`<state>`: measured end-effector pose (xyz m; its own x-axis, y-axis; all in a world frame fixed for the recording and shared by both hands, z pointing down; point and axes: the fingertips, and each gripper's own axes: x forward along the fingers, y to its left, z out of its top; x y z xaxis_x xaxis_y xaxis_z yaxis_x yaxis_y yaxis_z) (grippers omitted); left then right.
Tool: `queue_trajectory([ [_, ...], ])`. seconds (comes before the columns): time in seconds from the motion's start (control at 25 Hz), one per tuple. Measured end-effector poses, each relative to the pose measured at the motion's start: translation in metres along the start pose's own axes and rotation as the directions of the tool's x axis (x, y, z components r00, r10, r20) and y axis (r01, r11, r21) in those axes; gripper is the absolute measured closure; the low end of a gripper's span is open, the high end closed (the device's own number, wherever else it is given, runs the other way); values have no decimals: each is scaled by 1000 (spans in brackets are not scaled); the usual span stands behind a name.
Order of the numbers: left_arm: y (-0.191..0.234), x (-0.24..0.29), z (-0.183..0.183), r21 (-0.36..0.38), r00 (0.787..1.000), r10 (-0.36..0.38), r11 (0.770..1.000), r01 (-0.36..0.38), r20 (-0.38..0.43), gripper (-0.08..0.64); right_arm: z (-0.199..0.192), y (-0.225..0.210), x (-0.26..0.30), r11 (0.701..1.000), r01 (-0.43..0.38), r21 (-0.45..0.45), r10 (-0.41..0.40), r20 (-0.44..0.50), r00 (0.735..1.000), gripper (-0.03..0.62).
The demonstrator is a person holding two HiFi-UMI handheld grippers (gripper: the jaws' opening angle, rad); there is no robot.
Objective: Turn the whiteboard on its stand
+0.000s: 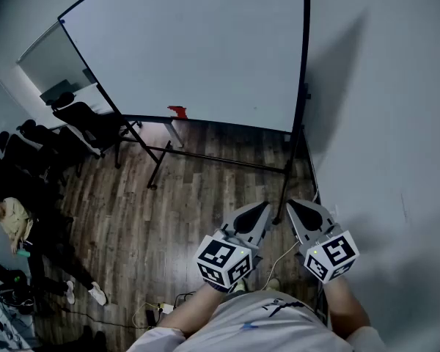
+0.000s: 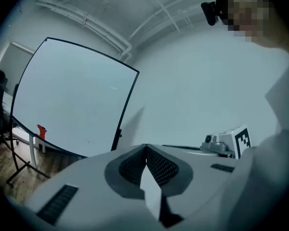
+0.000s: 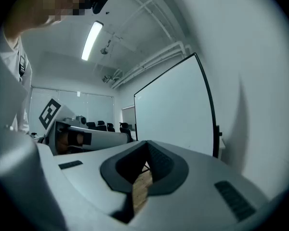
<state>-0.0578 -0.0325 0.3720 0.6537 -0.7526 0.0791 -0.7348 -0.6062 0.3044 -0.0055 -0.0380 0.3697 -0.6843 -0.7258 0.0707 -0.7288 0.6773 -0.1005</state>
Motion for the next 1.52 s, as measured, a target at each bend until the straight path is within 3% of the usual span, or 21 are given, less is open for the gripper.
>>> queue_trajectory([
  [0.28, -9, 3, -6, 7, 1000, -4, 1000, 4, -8, 548, -3, -3, -7, 1000, -3, 1, 3, 7, 1000, 580],
  [0.44, -14, 5, -11, 5, 1000, -1, 1000, 1, -24, 548, -3, -10, -15, 998, -12, 55, 11, 27, 1000, 580],
  [1.04, -35, 29, -36, -1, 997, 61, 998, -61, -44, 548, -12, -64, -51, 992, -20, 125, 11, 70, 997, 578],
  [1.52, 18, 46, -38, -15, 995, 87, 996, -88, -51, 548, -19, -91, 0, 991, 11, 135, -18, 50, 999, 578],
])
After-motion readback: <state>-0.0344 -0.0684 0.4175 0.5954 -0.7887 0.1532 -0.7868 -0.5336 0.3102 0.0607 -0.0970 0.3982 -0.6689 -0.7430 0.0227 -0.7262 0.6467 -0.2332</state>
